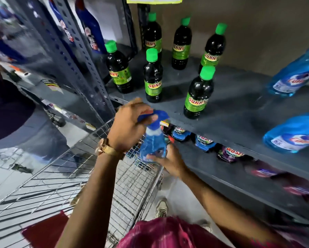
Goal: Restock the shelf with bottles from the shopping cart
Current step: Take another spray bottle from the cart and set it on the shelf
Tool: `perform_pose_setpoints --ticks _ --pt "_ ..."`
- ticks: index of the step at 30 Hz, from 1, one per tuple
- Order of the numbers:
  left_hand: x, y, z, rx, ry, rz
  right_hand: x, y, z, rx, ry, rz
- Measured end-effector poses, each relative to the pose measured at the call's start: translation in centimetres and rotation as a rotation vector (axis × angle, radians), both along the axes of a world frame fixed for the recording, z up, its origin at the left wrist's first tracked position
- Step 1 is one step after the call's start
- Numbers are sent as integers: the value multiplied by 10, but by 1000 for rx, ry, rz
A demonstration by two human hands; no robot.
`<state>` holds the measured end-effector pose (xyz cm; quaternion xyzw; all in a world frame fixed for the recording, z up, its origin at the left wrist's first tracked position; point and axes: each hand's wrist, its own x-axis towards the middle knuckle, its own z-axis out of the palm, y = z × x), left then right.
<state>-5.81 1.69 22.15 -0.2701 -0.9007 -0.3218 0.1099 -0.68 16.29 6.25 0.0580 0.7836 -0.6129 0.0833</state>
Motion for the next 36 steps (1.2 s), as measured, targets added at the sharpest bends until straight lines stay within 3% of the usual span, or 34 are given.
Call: perform_pose_setpoints --ticks 3,6,8,10,13,16,24,36 --pt "17 43 35 366 -101 -110 15 32 33 -80 106 -90" --pt "34 88 36 601 -384 -337 43 74 59 -183 194 -184" --pt "42 108 20 533 -652 -529 66 103 72 -173 216 -264" --pt "51 133 0 317 -836 -703 93 138 81 -144 232 -332" --pt "67 186 -25 67 -673 -722 129 194 99 -99 238 -428" --pt "89 258 -34 54 -523 -671 160 254 113 -3 258 -480" --pt "112 411 -32 87 -376 -644 181 387 133 41 310 -603" --pt "104 446 -58 175 -342 -549 157 443 86 85 257 -603"
